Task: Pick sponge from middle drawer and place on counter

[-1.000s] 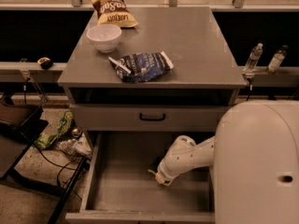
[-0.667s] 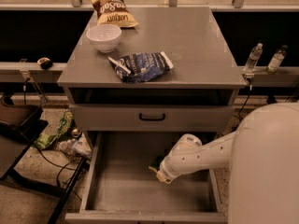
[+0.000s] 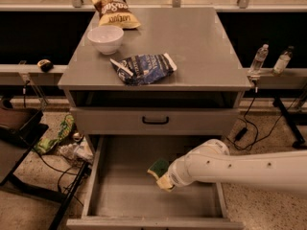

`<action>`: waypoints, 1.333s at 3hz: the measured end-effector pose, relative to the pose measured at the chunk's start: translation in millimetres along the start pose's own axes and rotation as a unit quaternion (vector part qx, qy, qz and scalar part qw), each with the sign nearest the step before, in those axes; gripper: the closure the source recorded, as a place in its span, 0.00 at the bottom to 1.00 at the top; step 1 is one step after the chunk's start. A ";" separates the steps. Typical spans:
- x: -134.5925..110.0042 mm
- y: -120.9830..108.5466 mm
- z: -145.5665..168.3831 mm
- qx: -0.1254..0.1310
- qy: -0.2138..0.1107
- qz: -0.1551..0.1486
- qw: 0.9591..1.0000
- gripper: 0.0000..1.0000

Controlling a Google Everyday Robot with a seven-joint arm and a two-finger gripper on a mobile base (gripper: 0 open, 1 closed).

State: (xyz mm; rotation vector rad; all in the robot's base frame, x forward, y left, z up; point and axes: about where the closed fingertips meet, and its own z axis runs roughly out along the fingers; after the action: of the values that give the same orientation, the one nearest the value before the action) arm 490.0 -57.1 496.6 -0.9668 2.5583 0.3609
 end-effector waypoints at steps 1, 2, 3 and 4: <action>-49.9 -1.9 -80.8 -0.004 -0.040 0.008 0.999 1.00; -81.0 -26.5 -180.0 0.015 -0.066 -0.004 0.998 1.00; -89.0 -35.5 -263.0 0.050 -0.044 -0.070 0.995 1.00; -82.2 -50.4 -341.4 0.089 -0.005 -0.087 0.992 1.00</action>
Offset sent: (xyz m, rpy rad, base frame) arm -0.0126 -0.1142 0.3001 -0.1663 -0.0870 0.2929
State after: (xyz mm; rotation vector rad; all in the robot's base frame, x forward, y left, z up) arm 492.7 -170.9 832.6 -1.1059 2.4255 0.0859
